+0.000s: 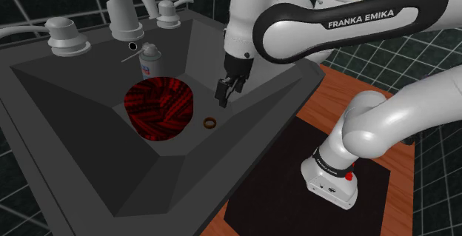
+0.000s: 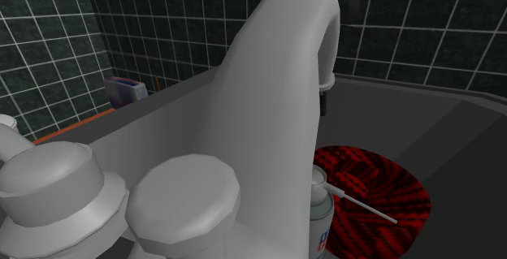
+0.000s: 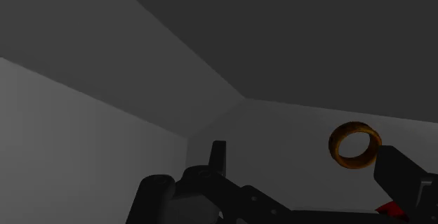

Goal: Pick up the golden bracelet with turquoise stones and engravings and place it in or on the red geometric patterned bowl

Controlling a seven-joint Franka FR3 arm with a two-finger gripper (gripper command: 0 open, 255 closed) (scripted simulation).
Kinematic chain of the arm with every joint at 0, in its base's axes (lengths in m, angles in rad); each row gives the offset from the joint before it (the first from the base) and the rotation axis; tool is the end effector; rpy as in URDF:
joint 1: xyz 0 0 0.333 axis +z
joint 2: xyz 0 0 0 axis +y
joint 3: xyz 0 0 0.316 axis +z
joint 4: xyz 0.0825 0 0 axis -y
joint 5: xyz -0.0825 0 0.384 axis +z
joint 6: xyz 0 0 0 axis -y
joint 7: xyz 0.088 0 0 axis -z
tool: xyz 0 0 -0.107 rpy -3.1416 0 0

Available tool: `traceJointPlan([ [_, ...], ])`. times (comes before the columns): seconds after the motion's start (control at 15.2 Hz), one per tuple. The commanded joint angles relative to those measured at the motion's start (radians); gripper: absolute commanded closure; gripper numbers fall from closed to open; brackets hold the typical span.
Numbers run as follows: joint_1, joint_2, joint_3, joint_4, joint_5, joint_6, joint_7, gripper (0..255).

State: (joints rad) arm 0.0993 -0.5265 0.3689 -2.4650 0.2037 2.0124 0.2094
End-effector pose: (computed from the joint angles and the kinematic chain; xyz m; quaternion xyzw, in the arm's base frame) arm 0.3505 0.1985 0.4712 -0.9974 -0.0669 -0.0238 0.0098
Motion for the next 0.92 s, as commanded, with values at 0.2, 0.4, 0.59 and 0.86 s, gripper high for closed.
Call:
traceJointPlan([
  [0.2,-0.003,0.145,0.113,0.054,-0.015,0.136,0.133,0],
  [0.4,-0.006,0.176,0.130,0.046,-0.023,0.179,0.150,0],
  [0.59,-0.009,0.200,0.140,0.025,-0.029,0.224,0.156,0],
  [0.86,-0.012,0.224,0.148,0.008,-0.035,0.263,0.162,0],
])
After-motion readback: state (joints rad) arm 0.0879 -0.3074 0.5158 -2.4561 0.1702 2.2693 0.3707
